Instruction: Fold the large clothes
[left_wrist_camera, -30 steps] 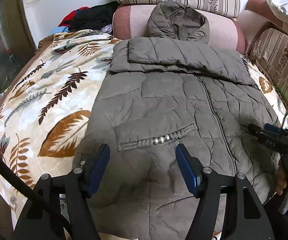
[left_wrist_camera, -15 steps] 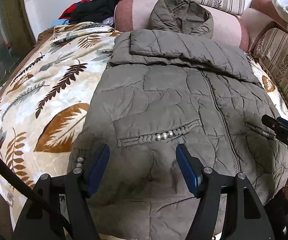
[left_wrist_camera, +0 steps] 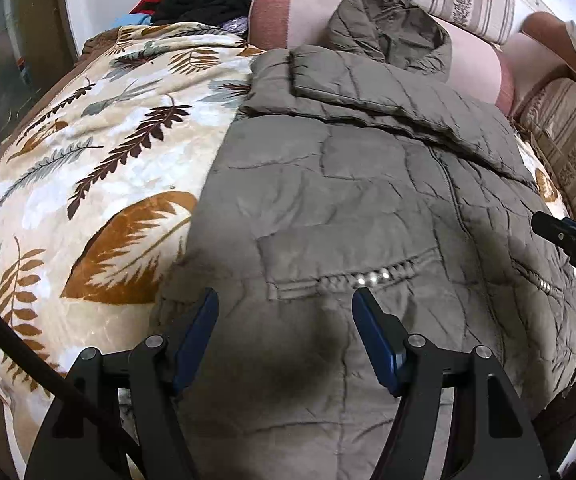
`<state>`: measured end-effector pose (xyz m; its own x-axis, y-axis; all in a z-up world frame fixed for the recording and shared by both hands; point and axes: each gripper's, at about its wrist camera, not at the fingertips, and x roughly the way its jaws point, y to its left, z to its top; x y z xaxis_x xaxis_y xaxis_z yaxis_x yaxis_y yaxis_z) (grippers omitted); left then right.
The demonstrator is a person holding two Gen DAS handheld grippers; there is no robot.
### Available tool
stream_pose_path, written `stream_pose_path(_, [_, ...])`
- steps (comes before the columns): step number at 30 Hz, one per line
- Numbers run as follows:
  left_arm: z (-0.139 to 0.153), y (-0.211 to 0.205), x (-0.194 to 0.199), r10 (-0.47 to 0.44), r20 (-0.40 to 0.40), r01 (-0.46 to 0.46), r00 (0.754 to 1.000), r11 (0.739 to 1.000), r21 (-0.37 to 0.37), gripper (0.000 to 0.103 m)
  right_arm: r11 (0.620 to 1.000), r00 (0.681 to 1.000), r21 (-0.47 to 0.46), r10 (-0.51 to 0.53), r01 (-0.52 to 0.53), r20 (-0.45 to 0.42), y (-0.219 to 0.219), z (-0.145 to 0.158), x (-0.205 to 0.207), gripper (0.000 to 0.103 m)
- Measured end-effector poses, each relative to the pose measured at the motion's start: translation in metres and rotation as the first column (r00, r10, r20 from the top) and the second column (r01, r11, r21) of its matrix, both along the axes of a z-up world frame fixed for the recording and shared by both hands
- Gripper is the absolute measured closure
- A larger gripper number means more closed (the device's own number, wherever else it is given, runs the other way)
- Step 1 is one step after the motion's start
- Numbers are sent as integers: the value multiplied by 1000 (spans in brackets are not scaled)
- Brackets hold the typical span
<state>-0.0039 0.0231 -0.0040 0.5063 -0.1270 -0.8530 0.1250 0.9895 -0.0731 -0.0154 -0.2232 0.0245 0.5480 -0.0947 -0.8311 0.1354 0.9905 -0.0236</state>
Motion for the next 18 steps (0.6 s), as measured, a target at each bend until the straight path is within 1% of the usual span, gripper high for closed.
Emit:
stream_pose_path(5, [-7, 6, 18, 7, -2, -7, 1000, 1000, -6, 35, 999, 999, -36, 38, -38, -7, 16, 9, 20, 26])
stream_pose_path(8, [-12, 7, 31, 5, -7, -6, 1000, 1000, -8, 35, 995, 998, -79, 62, -62, 1, 26, 17, 35, 25])
stream_pose_path(11, [-17, 4, 51, -1, -13, 1, 1000, 1000, -7, 35, 992, 997, -103, 79, -77, 10, 31, 23, 52, 25])
stream_pose_path(14, [-17, -2, 71, -15, 18, 15, 1000, 1000, 15, 33, 988, 996, -124, 89, -88, 7, 33, 27, 78, 24])
stream_pose_path(15, [-18, -5, 83, -21, 40, 20, 999, 999, 37, 32, 987, 996, -133, 91, -90, -2, 33, 27, 92, 24])
stream_pose_path(17, [-20, -7, 100, -21, 59, 17, 998, 998, 59, 32, 986, 996, -144, 85, -87, -23, 29, 25, 116, 24])
stream_pose_path(18, [-23, -6, 106, -20, 59, 16, 998, 998, 55, 32, 986, 997, -148, 76, -80, -35, 27, 24, 129, 24])
